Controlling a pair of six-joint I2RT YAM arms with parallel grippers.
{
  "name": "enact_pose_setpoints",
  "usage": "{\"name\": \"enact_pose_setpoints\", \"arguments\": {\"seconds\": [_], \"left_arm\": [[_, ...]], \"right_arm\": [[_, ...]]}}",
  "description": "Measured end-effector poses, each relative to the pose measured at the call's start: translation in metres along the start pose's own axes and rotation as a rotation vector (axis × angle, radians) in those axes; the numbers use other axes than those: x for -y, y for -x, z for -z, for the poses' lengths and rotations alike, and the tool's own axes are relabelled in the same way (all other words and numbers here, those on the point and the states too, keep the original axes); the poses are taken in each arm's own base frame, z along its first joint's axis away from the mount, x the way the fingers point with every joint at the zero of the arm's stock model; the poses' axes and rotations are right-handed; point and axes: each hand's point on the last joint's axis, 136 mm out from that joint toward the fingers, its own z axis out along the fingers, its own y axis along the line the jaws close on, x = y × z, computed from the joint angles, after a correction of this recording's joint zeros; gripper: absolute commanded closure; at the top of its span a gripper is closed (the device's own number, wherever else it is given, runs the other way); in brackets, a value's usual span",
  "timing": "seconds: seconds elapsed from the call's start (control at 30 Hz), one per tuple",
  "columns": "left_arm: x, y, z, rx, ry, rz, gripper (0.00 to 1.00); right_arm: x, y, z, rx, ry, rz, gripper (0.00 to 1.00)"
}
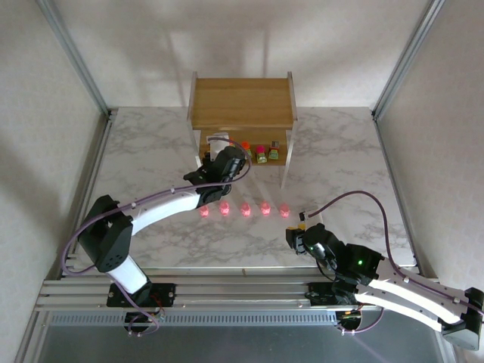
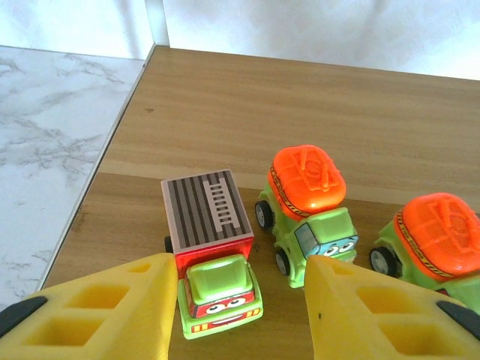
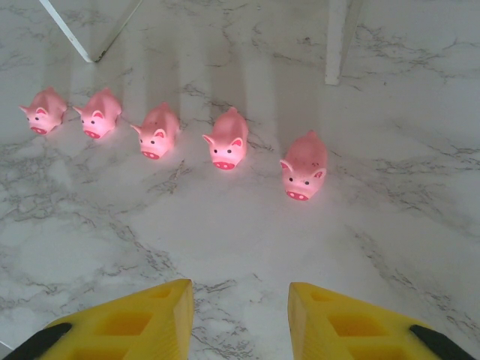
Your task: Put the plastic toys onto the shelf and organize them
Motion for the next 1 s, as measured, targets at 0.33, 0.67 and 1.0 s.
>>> {"name": "enact_pose_setpoints", "arguments": {"seconds": [0.33,0.67,1.0], "left_arm": [[-0.001,0.018,0.017,0.045,-0.004,0.025,0.52],[0.0,0.006,0.042,0.036,-0.044,0.008,0.52],[-0.01,-0.041,0.076,-0.005,-0.113,-0.053,0.45]], "right_arm": [[0.0,0.0,0.0,0.0,0.0,0.0,0.58],[0.001,-0.004,-0.004,-0.021,-0.015,0.012,0.54],[0.008,-0.017,-0.019,-0.114,-0.123,0.075,0.48]]}}
